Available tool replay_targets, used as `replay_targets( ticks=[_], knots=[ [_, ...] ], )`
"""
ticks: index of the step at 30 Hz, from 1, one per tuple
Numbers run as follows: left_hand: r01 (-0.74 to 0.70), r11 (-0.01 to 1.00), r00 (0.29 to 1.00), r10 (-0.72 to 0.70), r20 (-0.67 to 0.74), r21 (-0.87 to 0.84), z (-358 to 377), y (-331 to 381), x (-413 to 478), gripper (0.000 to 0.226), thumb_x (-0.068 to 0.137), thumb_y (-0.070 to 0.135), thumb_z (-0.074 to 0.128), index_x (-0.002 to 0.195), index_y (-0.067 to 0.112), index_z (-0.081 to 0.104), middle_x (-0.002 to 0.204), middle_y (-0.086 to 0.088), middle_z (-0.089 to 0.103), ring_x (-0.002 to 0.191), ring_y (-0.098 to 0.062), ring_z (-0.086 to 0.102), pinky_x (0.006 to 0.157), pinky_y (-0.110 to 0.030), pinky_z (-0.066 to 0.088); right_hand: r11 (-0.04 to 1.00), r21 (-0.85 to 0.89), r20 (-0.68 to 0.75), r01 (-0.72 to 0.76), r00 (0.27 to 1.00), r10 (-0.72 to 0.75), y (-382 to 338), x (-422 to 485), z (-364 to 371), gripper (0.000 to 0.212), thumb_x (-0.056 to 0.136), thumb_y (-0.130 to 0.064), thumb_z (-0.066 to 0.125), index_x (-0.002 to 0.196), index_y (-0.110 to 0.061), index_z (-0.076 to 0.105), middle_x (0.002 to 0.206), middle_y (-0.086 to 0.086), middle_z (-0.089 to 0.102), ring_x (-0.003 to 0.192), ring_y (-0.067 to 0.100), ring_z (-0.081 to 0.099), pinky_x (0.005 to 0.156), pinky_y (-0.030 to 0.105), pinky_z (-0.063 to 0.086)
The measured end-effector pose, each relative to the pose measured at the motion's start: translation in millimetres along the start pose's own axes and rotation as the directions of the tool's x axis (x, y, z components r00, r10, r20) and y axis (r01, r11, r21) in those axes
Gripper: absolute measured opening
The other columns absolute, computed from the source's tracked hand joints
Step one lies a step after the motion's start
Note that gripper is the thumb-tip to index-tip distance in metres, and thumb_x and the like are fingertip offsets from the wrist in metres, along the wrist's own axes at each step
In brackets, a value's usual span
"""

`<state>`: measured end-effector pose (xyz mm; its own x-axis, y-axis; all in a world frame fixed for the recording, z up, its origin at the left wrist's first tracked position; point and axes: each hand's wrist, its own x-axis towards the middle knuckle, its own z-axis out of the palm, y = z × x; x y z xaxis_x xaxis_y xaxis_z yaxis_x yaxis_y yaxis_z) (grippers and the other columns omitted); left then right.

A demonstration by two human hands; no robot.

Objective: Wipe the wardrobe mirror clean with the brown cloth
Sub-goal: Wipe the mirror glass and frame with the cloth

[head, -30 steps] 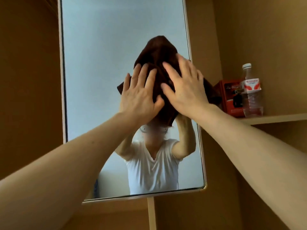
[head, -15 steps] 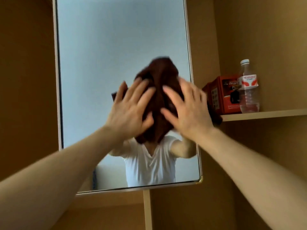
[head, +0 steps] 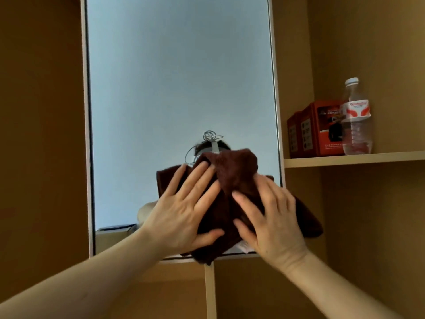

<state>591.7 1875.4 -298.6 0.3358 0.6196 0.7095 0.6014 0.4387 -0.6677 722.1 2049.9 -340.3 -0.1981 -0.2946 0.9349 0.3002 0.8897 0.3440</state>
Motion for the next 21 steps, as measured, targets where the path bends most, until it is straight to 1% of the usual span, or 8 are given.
replay_targets(
  ticks=[2, 4, 6, 8, 10, 14, 18, 21],
  knots=[
    [0.029, 0.999, 0.999, -0.028, -0.042, 0.016, -5.5, -17.7, 21.8, 0.085, 0.085, 0.064, 0.046, 0.141, 0.0, 0.04, 0.15, -0.024, 0.032, 0.143, -0.038, 0.022, 0.114, -0.057, 0.018, 0.999, -0.017, -0.04, 0.033, 0.999, -0.034, 15.0, 33.2, -2.4, 0.046, 0.094, -0.043, 0.043, 0.135, -0.023, 0.038, 0.141, 0.02, 0.033, 0.128, 0.038, 0.035, 0.106, 0.048, 0.026],
    [0.094, 0.994, 0.993, -0.09, -0.082, 0.049, -13.8, -38.5, 51.9, 0.083, 0.087, 0.061, 0.044, 0.142, -0.001, 0.038, 0.149, -0.025, 0.033, 0.141, -0.04, 0.026, 0.113, -0.057, 0.02, 0.998, -0.054, -0.065, 0.02, 0.998, -0.023, 31.5, 75.4, -6.3, 0.048, 0.092, -0.04, 0.048, 0.135, -0.02, 0.043, 0.141, 0.023, 0.038, 0.127, 0.04, 0.038, 0.103, 0.049, 0.03],
    [0.185, 0.981, 0.98, -0.18, -0.083, 0.057, -23.4, -54.8, 80.0, 0.083, 0.088, 0.062, 0.039, 0.145, 0.002, 0.034, 0.151, -0.023, 0.031, 0.142, -0.038, 0.023, 0.114, -0.056, 0.018, 0.997, -0.075, -0.054, -0.029, 0.998, 0.025, 42.4, 115.2, -11.3, 0.051, 0.09, -0.036, 0.053, 0.137, -0.018, 0.046, 0.143, 0.023, 0.038, 0.129, 0.04, 0.038, 0.103, 0.051, 0.031],
    [0.273, 0.961, 0.961, -0.27, -0.066, 0.039, -28.9, -61.2, 96.4, 0.083, 0.088, 0.063, 0.037, 0.147, 0.005, 0.029, 0.154, -0.02, 0.026, 0.144, -0.035, 0.019, 0.116, -0.054, 0.014, 0.992, -0.081, -0.03, -0.095, 0.995, 0.093, 42.1, 138.0, -13.6, 0.051, 0.091, -0.034, 0.051, 0.139, -0.02, 0.042, 0.148, 0.02, 0.032, 0.134, 0.037, 0.032, 0.107, 0.051, 0.028],
    [0.287, 0.957, 0.956, -0.285, -0.067, 0.028, -28.9, -56.8, 95.8, 0.083, 0.088, 0.062, 0.038, 0.148, 0.006, 0.028, 0.155, -0.019, 0.024, 0.145, -0.034, 0.017, 0.116, -0.054, 0.013, 0.986, -0.056, -0.055, -0.155, 0.987, 0.152, 32.7, 133.5, -10.8, 0.05, 0.092, -0.031, 0.049, 0.14, -0.021, 0.04, 0.15, 0.018, 0.029, 0.137, 0.035, 0.027, 0.109, 0.05, 0.026],
    [0.14, 0.99, 0.987, -0.141, -0.08, -0.012, -15.5, -26.7, 43.8, 0.084, 0.082, 0.057, 0.051, 0.144, 0.002, 0.035, 0.151, -0.023, 0.03, 0.143, -0.037, 0.022, 0.114, -0.058, 0.018, 0.978, 0.056, -0.107, -0.201, 0.973, 0.206, -2.4, 59.2, 1.7, 0.047, 0.093, -0.029, 0.049, 0.138, -0.02, 0.042, 0.149, 0.02, 0.029, 0.137, 0.037, 0.026, 0.11, 0.051, 0.024],
    [-0.038, 0.999, 0.999, 0.038, -0.008, -0.022, -1.3, 3.6, -21.2, 0.085, 0.084, 0.062, 0.05, 0.145, 0.005, 0.034, 0.151, -0.021, 0.03, 0.144, -0.035, 0.019, 0.112, -0.059, 0.02, 0.991, 0.078, 0.009, -0.105, 0.994, 0.104, -29.8, -26.4, 5.7, 0.05, 0.091, -0.038, 0.048, 0.138, -0.026, 0.036, 0.146, 0.017, 0.028, 0.134, 0.035, 0.029, 0.11, 0.051, 0.024],
    [-0.099, 0.995, 0.995, 0.099, 0.009, -0.012, 0.2, -7.2, -21.2, 0.084, 0.086, 0.064, 0.046, 0.147, 0.007, 0.032, 0.151, -0.02, 0.031, 0.144, -0.034, 0.02, 0.113, -0.058, 0.02, 0.996, 0.087, 0.008, -0.036, 0.999, 0.035, -19.4, -21.1, 5.0, 0.05, 0.089, -0.044, 0.05, 0.134, -0.027, 0.037, 0.142, 0.015, 0.031, 0.129, 0.033, 0.035, 0.106, 0.05, 0.028]
  ],
)
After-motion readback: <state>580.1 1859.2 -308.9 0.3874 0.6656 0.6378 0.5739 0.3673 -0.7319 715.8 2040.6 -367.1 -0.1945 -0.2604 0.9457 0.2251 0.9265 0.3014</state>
